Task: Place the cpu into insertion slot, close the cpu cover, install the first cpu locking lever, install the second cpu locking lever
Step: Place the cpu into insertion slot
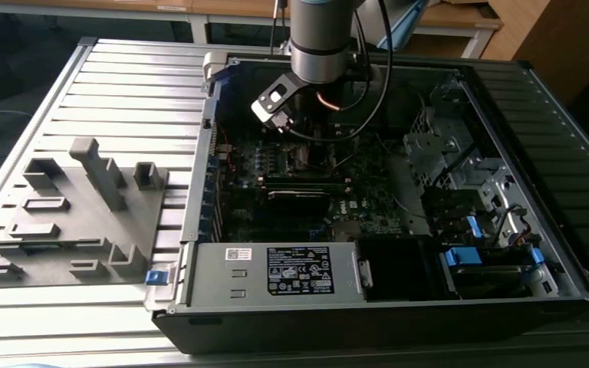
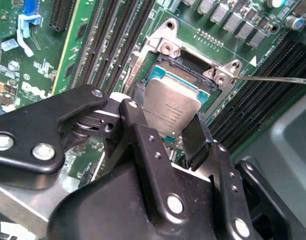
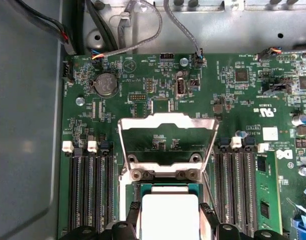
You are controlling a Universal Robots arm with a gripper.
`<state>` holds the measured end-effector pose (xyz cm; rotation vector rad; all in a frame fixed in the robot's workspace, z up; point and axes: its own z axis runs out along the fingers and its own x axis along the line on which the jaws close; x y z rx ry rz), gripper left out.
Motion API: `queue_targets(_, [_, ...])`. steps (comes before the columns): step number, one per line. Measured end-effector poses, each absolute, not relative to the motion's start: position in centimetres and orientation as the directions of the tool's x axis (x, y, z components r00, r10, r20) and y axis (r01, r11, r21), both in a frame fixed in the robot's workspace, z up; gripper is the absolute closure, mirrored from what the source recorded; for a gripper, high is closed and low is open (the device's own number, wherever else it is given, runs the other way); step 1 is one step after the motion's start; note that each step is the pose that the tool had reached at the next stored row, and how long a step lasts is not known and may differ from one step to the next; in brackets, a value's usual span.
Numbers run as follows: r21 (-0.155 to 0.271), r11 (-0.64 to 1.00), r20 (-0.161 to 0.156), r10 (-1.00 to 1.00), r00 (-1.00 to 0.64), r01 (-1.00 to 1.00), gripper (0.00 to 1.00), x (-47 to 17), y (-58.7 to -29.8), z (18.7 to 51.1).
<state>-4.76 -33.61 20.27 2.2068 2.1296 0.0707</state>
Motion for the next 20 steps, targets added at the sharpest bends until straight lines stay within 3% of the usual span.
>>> queue_targets(20, [0.085, -0.035, -0.016, 0.999, 0.036, 0.996, 0.46, -4.95, -33.53, 19.58])
